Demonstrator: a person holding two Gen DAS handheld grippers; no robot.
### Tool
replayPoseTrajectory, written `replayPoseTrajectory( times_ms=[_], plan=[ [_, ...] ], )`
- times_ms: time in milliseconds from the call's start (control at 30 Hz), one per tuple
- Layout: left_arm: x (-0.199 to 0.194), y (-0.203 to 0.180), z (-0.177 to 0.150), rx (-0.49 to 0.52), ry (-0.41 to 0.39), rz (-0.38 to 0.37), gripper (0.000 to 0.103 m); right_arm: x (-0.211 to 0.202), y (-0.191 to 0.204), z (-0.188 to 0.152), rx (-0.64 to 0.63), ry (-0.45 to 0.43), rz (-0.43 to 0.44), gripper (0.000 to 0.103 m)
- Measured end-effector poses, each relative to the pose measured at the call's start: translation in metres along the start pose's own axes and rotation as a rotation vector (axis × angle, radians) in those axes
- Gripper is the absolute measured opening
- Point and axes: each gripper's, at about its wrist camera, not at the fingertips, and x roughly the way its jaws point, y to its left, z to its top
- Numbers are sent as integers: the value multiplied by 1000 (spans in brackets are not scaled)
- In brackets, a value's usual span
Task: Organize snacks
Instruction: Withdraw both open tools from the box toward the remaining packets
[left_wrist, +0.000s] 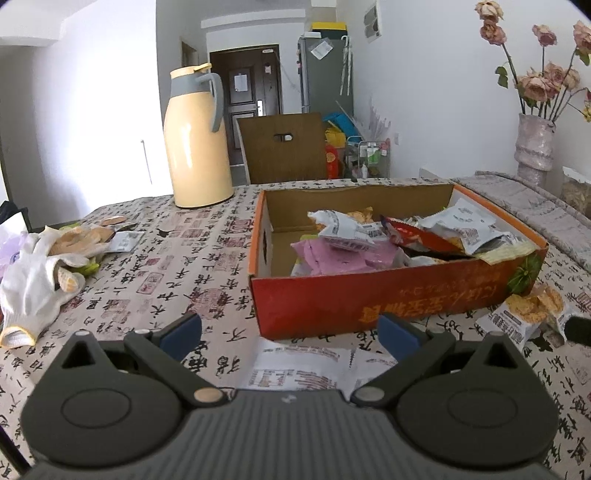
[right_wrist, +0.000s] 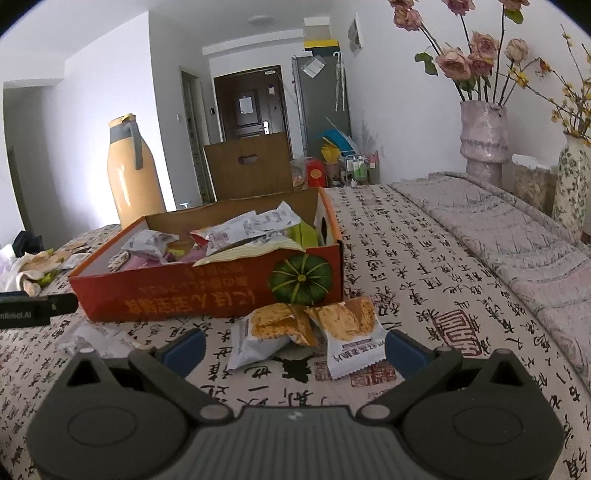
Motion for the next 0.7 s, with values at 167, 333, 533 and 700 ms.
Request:
replayPoseTrajectory(
  times_ms=[167, 333, 533, 700],
  plan=[
    [7, 1, -5, -9, 13, -14, 103, 4, 0, 1, 1, 9, -6, 103],
    [12, 8, -7, -42, 27, -43, 103, 11, 3, 3, -4, 28, -27, 103],
    [14, 10, -8, -56, 43, -52, 103, 19, 9, 6, -31, 40, -49, 103],
    [15, 10, -8, -60, 51, -54, 103, 31, 15, 10, -68, 60, -54, 103]
  ],
)
